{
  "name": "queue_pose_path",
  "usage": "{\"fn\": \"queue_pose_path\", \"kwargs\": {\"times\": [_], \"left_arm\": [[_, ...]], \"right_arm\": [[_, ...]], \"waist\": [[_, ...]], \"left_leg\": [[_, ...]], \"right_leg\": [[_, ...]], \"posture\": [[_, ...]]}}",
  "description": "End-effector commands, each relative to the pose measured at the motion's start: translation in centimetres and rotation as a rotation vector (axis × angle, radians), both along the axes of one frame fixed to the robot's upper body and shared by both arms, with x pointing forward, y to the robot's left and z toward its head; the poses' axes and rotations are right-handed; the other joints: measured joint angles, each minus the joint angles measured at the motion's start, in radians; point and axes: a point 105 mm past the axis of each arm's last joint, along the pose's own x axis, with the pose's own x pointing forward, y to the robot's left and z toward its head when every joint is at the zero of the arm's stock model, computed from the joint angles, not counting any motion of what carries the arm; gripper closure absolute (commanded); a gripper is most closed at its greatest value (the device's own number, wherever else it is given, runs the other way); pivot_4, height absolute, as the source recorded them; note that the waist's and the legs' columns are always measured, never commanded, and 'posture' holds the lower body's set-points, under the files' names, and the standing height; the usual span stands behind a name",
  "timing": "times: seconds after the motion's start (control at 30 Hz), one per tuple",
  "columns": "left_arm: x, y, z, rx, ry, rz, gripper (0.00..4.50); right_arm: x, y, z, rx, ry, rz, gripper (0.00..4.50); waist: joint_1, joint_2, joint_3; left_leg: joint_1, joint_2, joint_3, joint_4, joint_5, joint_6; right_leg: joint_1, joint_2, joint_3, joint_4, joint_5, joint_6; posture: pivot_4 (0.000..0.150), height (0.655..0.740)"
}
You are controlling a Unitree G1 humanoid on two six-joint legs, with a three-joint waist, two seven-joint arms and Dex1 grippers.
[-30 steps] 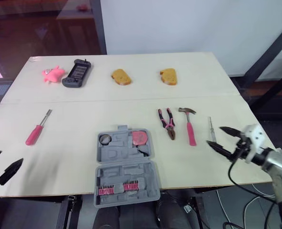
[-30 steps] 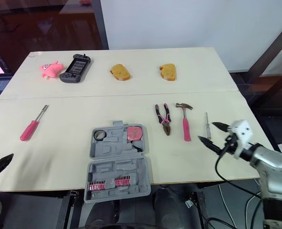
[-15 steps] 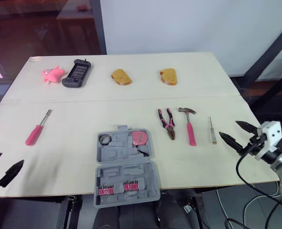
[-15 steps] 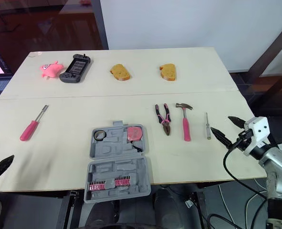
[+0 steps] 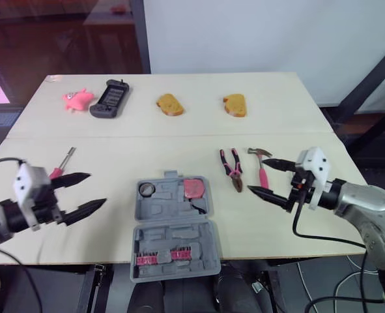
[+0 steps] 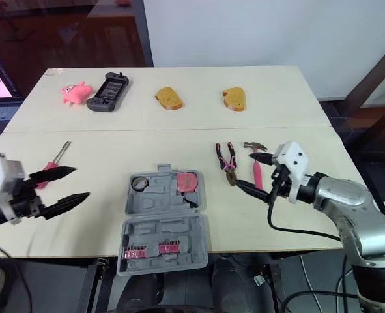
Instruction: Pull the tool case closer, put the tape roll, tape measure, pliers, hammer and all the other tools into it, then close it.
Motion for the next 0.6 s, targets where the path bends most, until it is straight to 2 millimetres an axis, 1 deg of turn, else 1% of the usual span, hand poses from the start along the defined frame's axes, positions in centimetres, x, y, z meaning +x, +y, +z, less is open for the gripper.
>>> {"fn": "queue_pose_path", "kwargs": {"times": [0.03, 0.13, 0.2, 0.27, 0.3, 0.37, 0.4, 0.47, 0.53, 0.6], "left_arm": [[0.7, -1.6, 1.2, 0.023, -0.034, -0.027, 0.0], [0.8, -2.8, 1.5, 0.031, -0.036, -0.062, 0.0], [0.4, -3.8, 1.9, 0.015, -0.034, -0.115, 0.0], [0.0, -4.6, 2.4, 0.014, -0.032, -0.165, 0.0], [-0.2, -5.0, 2.6, 0.019, -0.033, -0.19, 0.0], [-0.6, -5.8, 3.2, 0.029, -0.032, -0.24, 0.0], [-0.9, -6.2, 3.3, 0.038, -0.029, -0.265, 0.0], [-1.3, -6.7, 3.4, 0.048, -0.021, -0.292, 0.0], [-1.6, -6.8, 3.3, 0.07, -0.015, -0.304, 0.0], [-1.7, -6.4, 2.8, 0.111, -0.013, -0.298, 0.0]], "right_arm": [[-0.9, 0.9, 0.2, -0.05, 0.001, 0.002, 0.02], [-1.3, 1.7, -0.4, -0.022, 0.041, -0.016, 0.02], [-1.0, 1.8, -0.7, -0.026, 0.021, -0.059, 0.02], [-0.3, 1.4, -1.6, -0.041, 0.039, -0.122, 0.02], [0.2, 1.2, -2.1, -0.058, 0.039, -0.156, 0.02], [1.8, 0.9, -3.6, -0.065, 0.046, -0.269, 0.02], [2.5, 1.0, -4.5, -0.079, 0.049, -0.309, 0.02], [3.2, 1.3, -6.0, -0.108, 0.061, -0.344, 0.02], [3.9, 1.4, -7.4, -0.117, 0.088, -0.385, 0.02], [5.0, 1.3, -8.5, -0.097, 0.123, -0.45, 0.02]], "waist": [[0.0, 0.0, 0.0], [-0.001, 0.0, 0.0], [-0.004, 0.0, 0.0], [-0.002, 0.0, 0.0], [-0.001, 0.0, 0.0], [-0.001, -0.001, 0.0], [-0.002, -0.001, 0.0], [-0.002, -0.001, 0.0], [-0.002, -0.001, 0.0], [-0.005, 0.0, 0.0]], "left_leg": [[0.0, 0.0, 0.0, 0.0, 0.0, 0.0], [0.0, 0.0, -0.001, 0.0, 0.0, 0.0], [0.0, 0.0, 0.0, 0.0, 0.0, 0.0], [0.0, 0.0, 0.0, 0.0, 0.0, 0.0], [0.0, 0.0, 0.0, 0.0, 0.0, 0.0], [0.0, 0.0, 0.0, 0.0, 0.0, 0.0], [0.0, 0.0, 0.0, 0.001, 0.0, 0.0], [0.0, 0.0, 0.0, 0.0, 0.0, 0.0], [0.0, 0.0, 0.0, 0.0, 0.0, 0.0], [0.0, 0.0, 0.0, -0.001, 0.0, 0.0]], "right_leg": [[0.0, 0.0, 0.0, 0.0, 0.0, 0.0], [0.0, 0.001, 0.0, 0.001, 0.0, 0.0], [0.0, 0.001, 0.0, 0.001, 0.0, 0.0], [-0.001, 0.001, 0.0, 0.001, 0.0, 0.0], [-0.001, 0.001, 0.0, 0.001, 0.0, 0.0], [-0.001, 0.0, 0.0, 0.0, 0.0, 0.0], [-0.001, 0.0, 0.0, 0.0, 0.0, 0.0], [-0.001, 0.0, 0.0, 0.0, 0.0, -0.001], [-0.001, 0.0, 0.0, 0.001, 0.0, 0.0], [-0.002, 0.001, 0.0, 0.001, 0.0, 0.0]], "posture": [[0.15, 0.74], [0.15, 0.74], [0.15, 0.74], [0.15, 0.74], [0.15, 0.74], [0.15, 0.74], [0.15, 0.74], [0.15, 0.74], [0.15, 0.74], [0.15, 0.74]]}}
